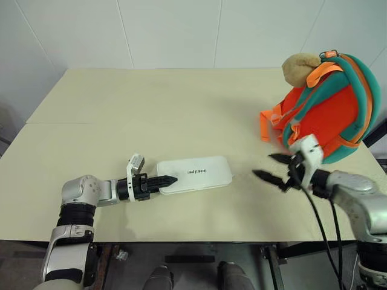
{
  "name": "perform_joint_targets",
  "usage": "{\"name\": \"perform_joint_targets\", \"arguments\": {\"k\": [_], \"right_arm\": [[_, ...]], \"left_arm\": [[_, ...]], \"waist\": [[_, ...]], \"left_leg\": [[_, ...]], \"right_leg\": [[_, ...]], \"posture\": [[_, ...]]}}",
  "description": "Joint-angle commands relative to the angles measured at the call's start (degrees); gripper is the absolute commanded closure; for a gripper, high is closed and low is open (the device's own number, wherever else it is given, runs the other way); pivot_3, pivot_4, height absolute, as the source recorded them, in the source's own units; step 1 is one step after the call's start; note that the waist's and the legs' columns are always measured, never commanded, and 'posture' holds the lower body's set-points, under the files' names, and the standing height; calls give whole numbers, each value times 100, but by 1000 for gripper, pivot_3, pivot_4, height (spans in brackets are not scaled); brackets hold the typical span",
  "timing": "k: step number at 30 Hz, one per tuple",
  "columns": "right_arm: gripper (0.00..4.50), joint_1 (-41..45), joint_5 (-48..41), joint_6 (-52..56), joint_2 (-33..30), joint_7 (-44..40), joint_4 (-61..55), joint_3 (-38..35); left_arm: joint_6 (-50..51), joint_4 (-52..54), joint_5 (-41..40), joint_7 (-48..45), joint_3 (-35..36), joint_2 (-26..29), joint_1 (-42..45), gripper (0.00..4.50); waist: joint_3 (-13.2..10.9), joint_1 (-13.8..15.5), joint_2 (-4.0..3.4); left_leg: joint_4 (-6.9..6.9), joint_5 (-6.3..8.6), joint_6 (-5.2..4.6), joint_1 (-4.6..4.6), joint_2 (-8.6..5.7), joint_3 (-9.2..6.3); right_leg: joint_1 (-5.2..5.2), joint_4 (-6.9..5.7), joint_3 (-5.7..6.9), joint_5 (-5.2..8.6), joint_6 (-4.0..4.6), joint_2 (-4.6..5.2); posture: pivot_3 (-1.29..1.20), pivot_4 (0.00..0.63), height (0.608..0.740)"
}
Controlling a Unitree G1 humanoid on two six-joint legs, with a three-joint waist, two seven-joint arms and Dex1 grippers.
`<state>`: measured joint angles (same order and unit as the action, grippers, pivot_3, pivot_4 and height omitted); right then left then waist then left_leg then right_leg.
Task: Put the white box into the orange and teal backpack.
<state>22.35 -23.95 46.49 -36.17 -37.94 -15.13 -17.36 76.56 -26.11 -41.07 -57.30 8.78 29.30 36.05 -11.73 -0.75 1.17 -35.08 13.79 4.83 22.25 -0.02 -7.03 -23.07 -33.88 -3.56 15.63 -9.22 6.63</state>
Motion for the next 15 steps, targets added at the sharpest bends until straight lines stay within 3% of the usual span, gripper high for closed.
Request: {"name": "perform_joint_targets", "arguments": {"k": [1,7,15], "right_arm": [[0,868,50,-68,402,1297,413,-671],[0,2115,729,-826,488,2059,2039,-267],[0,2510,790,-967,599,1920,2438,229]], "left_arm": [[-307,-11,29,-125,14,93,80,3055],[-602,85,156,-185,-197,104,35,3055],[-525,599,-103,66,259,147,-416,3055]], "waist": [[0,-35,0],[0,-85,-1],[-2,-112,-3]], "left_leg": [[2,-2,-2,2,0,0],[12,-4,-4,10,-2,1],[61,-6,1,23,0,1]], "right_leg": [[-4,0,0,-1,3,0],[-15,1,-1,-11,-13,2],[-55,-13,-1,-14,-47,2]], "posture": [[0,150,740],[0,150,740],[0,150,740]]}}
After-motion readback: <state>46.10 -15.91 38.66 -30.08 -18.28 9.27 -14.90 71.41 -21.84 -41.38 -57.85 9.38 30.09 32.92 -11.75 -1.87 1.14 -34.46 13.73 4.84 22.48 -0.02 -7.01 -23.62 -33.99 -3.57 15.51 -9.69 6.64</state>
